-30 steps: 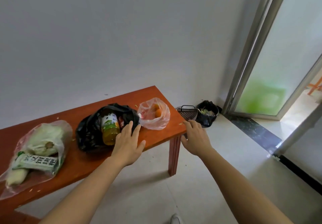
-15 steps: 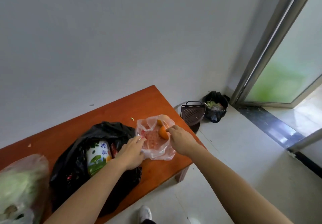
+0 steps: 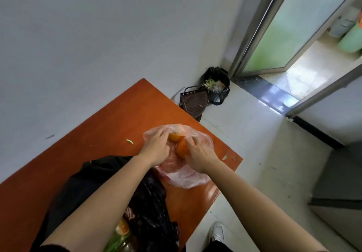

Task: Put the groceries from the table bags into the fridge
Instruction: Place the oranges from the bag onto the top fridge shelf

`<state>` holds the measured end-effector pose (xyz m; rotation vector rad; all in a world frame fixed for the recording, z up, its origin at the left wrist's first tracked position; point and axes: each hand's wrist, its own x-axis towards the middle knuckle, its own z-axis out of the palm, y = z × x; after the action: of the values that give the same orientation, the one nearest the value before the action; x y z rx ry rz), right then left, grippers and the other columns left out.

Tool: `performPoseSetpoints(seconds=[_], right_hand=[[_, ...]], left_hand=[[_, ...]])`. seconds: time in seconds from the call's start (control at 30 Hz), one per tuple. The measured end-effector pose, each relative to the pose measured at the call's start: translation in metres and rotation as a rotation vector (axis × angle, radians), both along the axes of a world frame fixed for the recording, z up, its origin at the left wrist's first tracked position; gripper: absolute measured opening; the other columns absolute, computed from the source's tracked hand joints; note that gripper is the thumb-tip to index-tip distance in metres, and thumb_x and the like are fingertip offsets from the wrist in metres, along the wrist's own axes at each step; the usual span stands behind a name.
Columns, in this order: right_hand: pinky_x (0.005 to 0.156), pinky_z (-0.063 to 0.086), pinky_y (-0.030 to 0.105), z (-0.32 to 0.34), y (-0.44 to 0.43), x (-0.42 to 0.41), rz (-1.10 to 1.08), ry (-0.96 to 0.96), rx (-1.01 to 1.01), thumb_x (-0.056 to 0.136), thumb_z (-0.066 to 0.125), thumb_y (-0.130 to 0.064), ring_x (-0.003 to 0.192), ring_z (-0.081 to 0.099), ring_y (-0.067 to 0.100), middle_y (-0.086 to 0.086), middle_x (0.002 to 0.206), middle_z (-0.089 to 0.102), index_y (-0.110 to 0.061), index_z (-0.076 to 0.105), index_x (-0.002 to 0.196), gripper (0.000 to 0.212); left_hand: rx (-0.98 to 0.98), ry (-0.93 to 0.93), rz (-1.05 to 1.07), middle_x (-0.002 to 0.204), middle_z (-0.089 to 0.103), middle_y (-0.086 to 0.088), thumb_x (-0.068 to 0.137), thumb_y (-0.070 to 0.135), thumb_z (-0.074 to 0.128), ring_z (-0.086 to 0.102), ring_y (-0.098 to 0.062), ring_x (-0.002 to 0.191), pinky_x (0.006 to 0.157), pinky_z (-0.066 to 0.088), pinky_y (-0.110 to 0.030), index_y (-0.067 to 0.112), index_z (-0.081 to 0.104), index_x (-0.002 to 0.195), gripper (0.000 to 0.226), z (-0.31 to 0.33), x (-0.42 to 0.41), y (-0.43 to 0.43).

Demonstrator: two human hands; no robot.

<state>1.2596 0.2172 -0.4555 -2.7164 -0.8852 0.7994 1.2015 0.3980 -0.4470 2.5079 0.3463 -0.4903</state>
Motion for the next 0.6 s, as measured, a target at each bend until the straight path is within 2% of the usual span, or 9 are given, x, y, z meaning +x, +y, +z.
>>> performPoseSetpoints(seconds=[0.1, 0.2, 0.37, 0.43, 0.5, 0.6], right_hand=[[0.113, 0.033, 0.055, -0.018, 0.004, 0.01, -0.025, 0.027, -0.039, 0.093, 0.058, -0.05, 0.143, 0.035, 0.035, 0.006, 0.157, 0.033, -0.032, 0.015, 0.155, 0.077], [0.103, 0.043, 0.051, -0.036, 0.002, 0.005, -0.075, 0.046, -0.063, 0.084, 0.066, -0.058, 0.131, 0.046, 0.035, 0.009, 0.146, 0.041, -0.037, 0.01, 0.154, 0.092], [0.1, 0.046, 0.038, -0.049, -0.007, -0.005, -0.194, 0.026, 0.135, 0.086, 0.071, -0.051, 0.126, 0.049, 0.026, 0.004, 0.143, 0.044, -0.025, 0.027, 0.146, 0.079], [0.099, 0.048, 0.037, -0.047, -0.015, -0.006, -0.147, 0.077, 0.174, 0.087, 0.072, -0.046, 0.126, 0.049, 0.026, 0.003, 0.148, 0.038, -0.026, 0.021, 0.148, 0.082], [0.102, 0.049, 0.039, -0.045, -0.027, -0.009, -0.154, 0.13, 0.259, 0.087, 0.07, -0.049, 0.13, 0.046, 0.025, 0.0, 0.155, 0.029, -0.031, 0.014, 0.15, 0.086], [0.099, 0.051, 0.036, -0.038, -0.041, -0.015, -0.24, 0.135, 0.324, 0.088, 0.065, -0.057, 0.125, 0.049, 0.023, -0.003, 0.152, 0.027, -0.036, 0.01, 0.151, 0.086]], left_hand=[[0.022, -0.001, -0.055, 0.152, 0.029, -0.006, 0.091, 0.009, 0.046, 0.03, -0.032, 0.141, 0.115, 0.03, -0.047, 0.022, 0.029, 0.151, 0.064, -0.009, 0.024, 0.008], [0.11, 0.047, -0.17, 0.14, 0.033, -0.008, 0.091, 0.01, 0.05, 0.037, -0.033, 0.129, 0.11, 0.031, -0.046, 0.028, 0.025, 0.151, 0.068, -0.016, 0.044, 0.01], [0.141, 0.1, -0.286, 0.146, 0.03, -0.007, 0.088, 0.017, 0.063, 0.038, -0.031, 0.133, 0.109, 0.036, -0.041, 0.028, 0.02, 0.155, 0.08, -0.035, 0.07, 0.009], [0.139, 0.111, -0.279, 0.15, 0.032, -0.006, 0.085, 0.024, 0.07, 0.037, -0.029, 0.136, 0.111, 0.036, -0.042, 0.029, 0.019, 0.155, 0.087, -0.045, 0.077, 0.006], [0.203, 0.083, -0.277, 0.149, 0.037, -0.007, 0.082, 0.038, 0.075, 0.036, -0.029, 0.138, 0.113, 0.034, -0.046, 0.032, 0.019, 0.154, 0.091, -0.056, 0.083, 0.002], [0.222, 0.001, -0.163, 0.139, 0.044, -0.007, 0.083, 0.047, 0.073, 0.045, -0.027, 0.125, 0.104, 0.043, -0.044, 0.037, 0.027, 0.15, 0.082, -0.064, 0.084, -0.009]])
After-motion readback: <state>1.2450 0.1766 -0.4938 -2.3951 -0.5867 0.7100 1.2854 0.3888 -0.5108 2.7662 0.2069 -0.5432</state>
